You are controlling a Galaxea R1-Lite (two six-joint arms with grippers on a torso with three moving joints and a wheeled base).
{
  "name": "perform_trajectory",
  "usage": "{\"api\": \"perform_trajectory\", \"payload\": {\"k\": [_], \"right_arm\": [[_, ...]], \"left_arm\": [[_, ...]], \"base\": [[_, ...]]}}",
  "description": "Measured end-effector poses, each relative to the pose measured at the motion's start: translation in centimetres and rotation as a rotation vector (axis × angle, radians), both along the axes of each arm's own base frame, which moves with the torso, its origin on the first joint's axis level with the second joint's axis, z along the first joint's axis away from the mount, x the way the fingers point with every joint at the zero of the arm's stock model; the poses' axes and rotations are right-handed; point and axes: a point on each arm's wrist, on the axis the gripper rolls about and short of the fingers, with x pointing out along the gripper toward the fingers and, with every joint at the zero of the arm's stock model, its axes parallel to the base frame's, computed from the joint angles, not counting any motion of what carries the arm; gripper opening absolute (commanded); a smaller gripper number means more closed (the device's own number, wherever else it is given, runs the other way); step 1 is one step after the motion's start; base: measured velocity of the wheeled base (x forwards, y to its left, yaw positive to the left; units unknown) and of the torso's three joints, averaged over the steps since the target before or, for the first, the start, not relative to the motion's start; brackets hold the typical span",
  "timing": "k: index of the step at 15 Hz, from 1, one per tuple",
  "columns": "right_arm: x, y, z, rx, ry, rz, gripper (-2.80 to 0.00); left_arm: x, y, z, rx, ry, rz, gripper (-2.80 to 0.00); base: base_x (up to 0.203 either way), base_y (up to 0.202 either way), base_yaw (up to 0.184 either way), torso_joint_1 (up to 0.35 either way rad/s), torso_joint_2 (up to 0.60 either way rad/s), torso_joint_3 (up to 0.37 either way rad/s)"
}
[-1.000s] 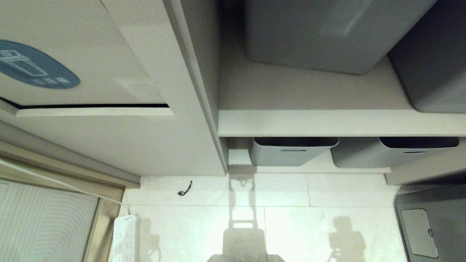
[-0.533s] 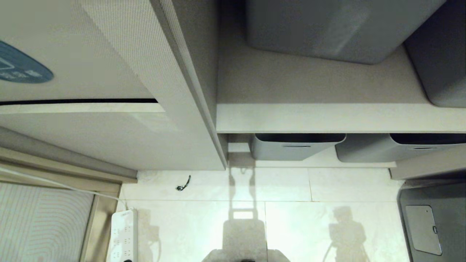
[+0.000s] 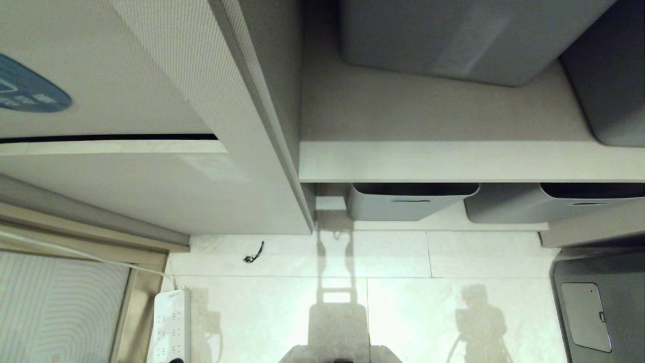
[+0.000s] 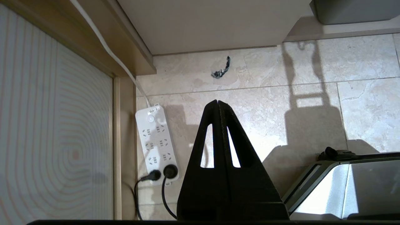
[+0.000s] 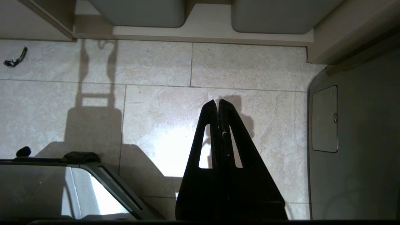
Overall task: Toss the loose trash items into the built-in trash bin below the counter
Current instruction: Pick up the garbage
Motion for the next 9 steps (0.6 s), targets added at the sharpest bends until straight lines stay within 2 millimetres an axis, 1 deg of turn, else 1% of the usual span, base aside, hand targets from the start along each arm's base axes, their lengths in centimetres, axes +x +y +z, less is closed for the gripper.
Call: {"api": "perform_trajectory", "payload": {"k": [5, 6, 9], "right_arm": [[0.00, 0.00, -0.01, 0.000, 0.001, 0.000, -2.80], [0.00, 0.00, -0.01, 0.000, 0.001, 0.000, -2.80], [0.00, 0.00, 0.00, 0.000, 0.000, 0.000, -2.80]], "left_arm": [[0.00, 0.00, 0.03, -0.011, -0.002, 0.002, -2.80], [0.00, 0.00, 0.03, -0.011, -0.002, 0.002, -2.80], [0.00, 0.00, 0.03, -0.011, -0.003, 0.000, -2.80]], "base": [[-0.187, 0.000, 0.001, -0.001, 0.00, 0.002], [-0.064, 0.000, 0.001, -0.007, 0.00, 0.005], [0.000, 0.000, 0.000, 0.000, 0.00, 0.000]]}}
